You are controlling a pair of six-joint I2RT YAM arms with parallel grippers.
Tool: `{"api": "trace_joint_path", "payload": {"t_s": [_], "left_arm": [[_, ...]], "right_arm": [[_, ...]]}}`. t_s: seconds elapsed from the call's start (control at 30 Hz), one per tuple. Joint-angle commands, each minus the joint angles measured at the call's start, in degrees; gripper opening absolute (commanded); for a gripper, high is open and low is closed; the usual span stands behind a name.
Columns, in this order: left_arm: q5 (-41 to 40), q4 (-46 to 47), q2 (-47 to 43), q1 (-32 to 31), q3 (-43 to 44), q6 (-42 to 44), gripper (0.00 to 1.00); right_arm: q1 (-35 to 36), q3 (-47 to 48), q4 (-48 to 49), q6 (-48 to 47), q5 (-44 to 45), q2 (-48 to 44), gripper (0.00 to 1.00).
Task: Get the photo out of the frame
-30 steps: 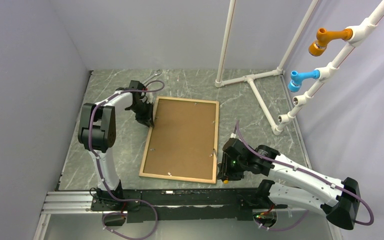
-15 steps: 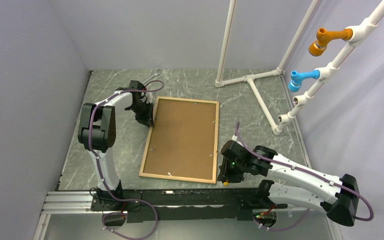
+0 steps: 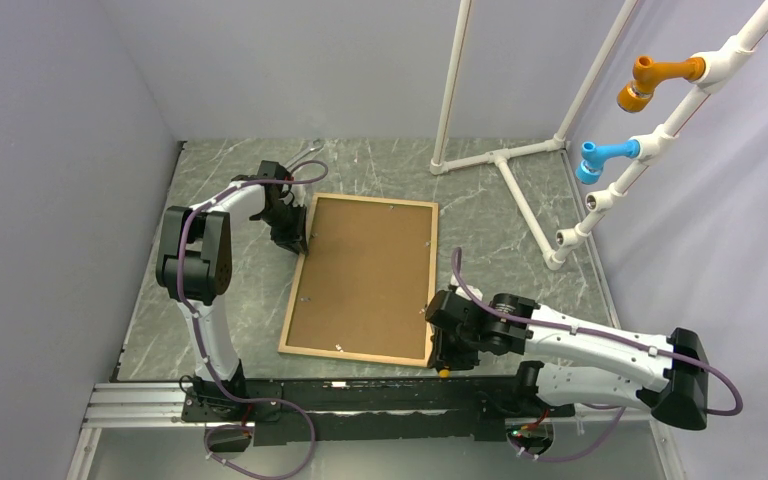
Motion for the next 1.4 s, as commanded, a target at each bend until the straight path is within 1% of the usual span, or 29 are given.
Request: {"api": "trace_joint_path", "payload": {"t_s": [0.0, 0.13, 0.5, 0.83, 1.1, 1.23, 1.37], "left_arm": [[2.59, -1.01, -0.55, -0.48, 1.51, 0.61, 0.0], [2.04, -0.87, -0.57, -0.52, 1.08, 0.69, 0.0], [2.3, -1.11, 0.09, -0.61, 1.54, 0.65, 0.0], [2.38, -1.19, 0.03, -0.61, 1.6, 0.68, 0.0], [1.86, -1.29, 0.15, -1.09, 1.53, 0.87, 0.0], [1.68, -1.51, 0.39, -1.14, 1.7, 0.94, 0.0], [1.59, -1.51, 0.36, -1.09, 1.7, 0.91, 0.0]], "right_arm": [[0.97, 3.12, -3.44, 2.19, 2.72, 0.17, 0.0], [1.86, 0.44, -1.0, 3.11, -0.43, 0.15, 0.0], [2.3, -1.43, 1.64, 3.1, -0.54, 2.1, 0.0], [2.48, -0.6, 1.78, 2.27, 0.23, 4.56, 0.0], [2.36, -1.62, 5.68, -4.29, 1.57, 6.76, 0.0], [2.37, -1.37, 7.41, -7.97, 2.31, 6.28, 0.0], [0.65, 1.74, 5.38, -12.02, 6.03, 6.13, 0.0]]}}
